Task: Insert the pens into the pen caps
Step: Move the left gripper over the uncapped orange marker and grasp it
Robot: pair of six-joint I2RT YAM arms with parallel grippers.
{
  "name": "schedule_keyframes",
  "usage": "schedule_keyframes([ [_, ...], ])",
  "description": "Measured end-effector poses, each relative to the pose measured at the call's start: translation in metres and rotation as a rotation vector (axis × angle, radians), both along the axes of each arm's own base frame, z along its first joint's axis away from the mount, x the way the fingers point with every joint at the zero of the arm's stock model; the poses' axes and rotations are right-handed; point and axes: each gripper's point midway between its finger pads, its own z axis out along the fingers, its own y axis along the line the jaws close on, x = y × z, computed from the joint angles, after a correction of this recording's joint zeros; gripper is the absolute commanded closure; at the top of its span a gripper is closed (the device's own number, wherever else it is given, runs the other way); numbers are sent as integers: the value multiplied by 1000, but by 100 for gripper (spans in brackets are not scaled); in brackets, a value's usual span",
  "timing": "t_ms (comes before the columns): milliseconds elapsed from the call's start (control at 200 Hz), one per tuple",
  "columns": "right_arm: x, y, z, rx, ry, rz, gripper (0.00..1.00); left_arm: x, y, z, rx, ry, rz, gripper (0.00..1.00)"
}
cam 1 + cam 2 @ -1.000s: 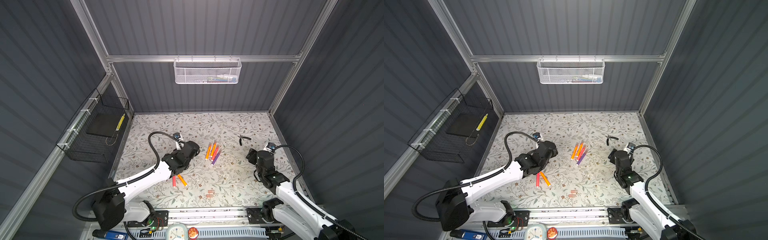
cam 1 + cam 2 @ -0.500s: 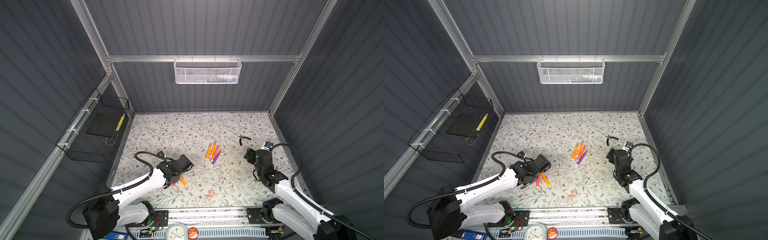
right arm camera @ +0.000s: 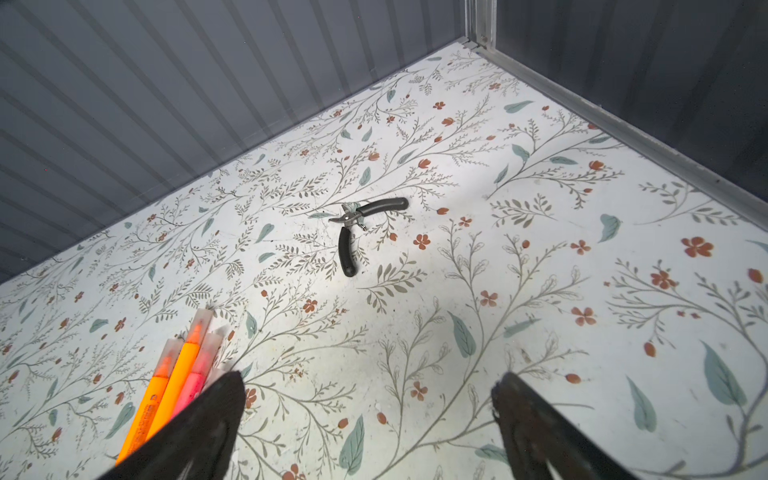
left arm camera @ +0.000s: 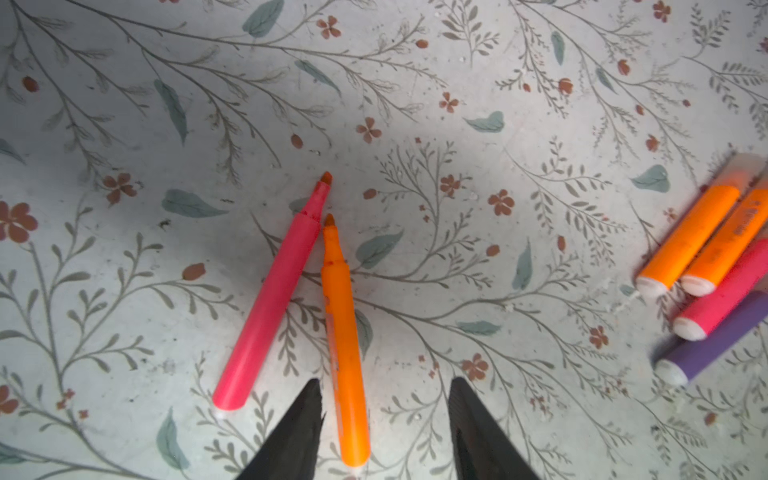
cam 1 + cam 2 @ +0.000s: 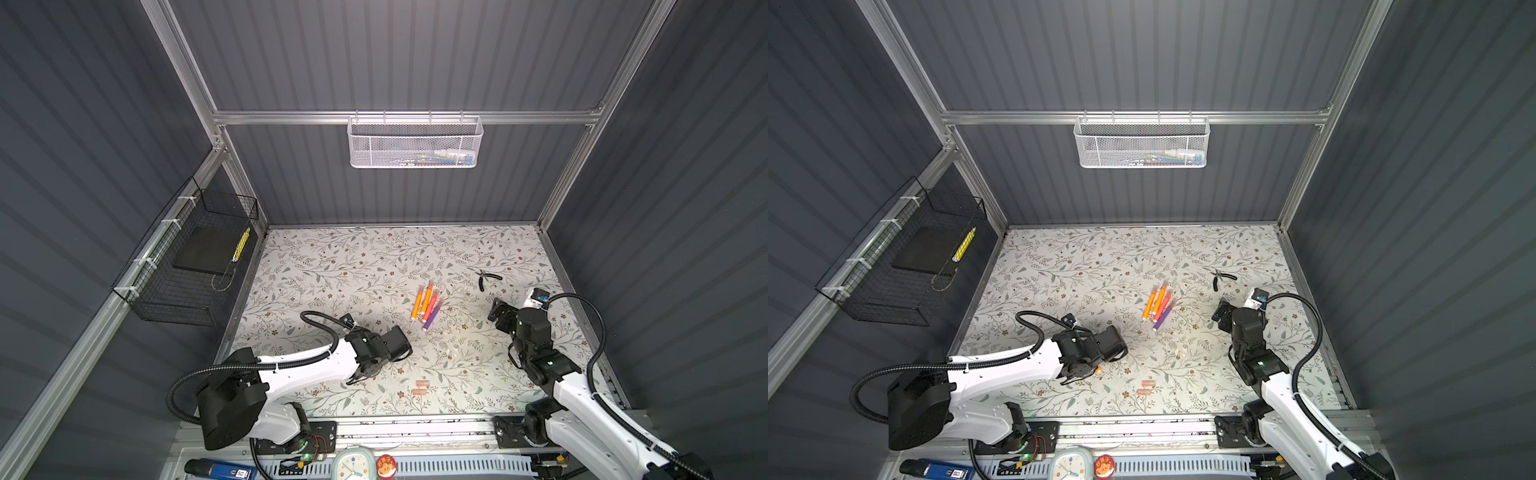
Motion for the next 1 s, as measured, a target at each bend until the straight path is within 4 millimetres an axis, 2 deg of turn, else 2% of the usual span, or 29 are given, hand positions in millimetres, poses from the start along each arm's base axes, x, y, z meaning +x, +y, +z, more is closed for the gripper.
schedule_keyframes([
  [130, 1, 1, -6, -6, 27, 4, 5, -11, -4, -14, -3, 16, 5, 47],
  [330, 2, 2, -3, -1, 17, 9, 4, -20, -3, -43, 72, 74, 39, 44],
  [455, 1, 3, -1, 3, 9, 12, 4, -22, -3, -53, 93, 97, 58, 43],
  [780, 2, 3, 0, 4, 9, 13, 4, -21, -2, -55, 91, 93, 90, 60],
  [1000, 2, 3, 0, 5, 9, 15, 4, -21, -1, -56, 105, 91, 93, 65],
])
